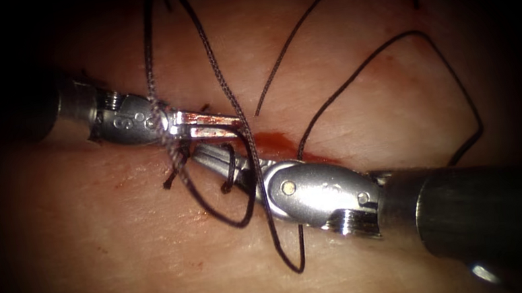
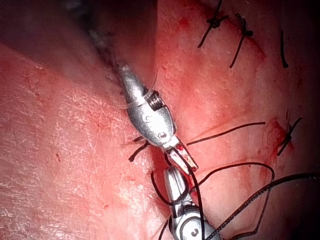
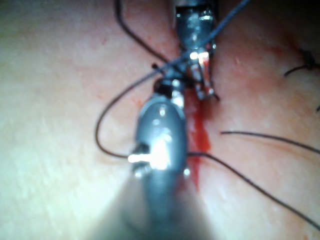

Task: Wound Closure
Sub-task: Readjust and grab a longer section of the long end of the thread using the left gripper

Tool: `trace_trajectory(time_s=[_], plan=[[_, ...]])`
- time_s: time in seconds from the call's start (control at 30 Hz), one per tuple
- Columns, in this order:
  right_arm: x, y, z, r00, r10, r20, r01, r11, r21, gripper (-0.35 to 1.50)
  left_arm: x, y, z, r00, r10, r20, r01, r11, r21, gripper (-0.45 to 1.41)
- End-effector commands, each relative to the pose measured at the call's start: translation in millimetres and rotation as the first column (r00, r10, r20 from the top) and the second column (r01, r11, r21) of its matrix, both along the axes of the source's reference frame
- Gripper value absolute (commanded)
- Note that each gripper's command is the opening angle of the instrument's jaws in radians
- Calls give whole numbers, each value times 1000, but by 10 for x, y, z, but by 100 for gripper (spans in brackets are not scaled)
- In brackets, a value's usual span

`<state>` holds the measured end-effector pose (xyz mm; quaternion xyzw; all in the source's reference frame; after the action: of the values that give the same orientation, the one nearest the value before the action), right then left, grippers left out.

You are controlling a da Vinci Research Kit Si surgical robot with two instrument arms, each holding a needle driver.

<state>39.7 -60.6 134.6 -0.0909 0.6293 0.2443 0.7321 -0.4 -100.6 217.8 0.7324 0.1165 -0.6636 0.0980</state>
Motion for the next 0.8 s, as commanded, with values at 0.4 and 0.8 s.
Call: trace_trajectory(time_s=[0.4, 0.8], plan=[[1, -6, 7, 1000, 19, 12, -19, 1000, -9, -35, 4, -16, -26, 999, -31, 17, 30, 999, 31, -45], [-9, -4, 2, 998, 60, -3, -60, 998, -15, -35, 31, -30, -24, 998, -57, 27, 57, 998, 28, -45]])
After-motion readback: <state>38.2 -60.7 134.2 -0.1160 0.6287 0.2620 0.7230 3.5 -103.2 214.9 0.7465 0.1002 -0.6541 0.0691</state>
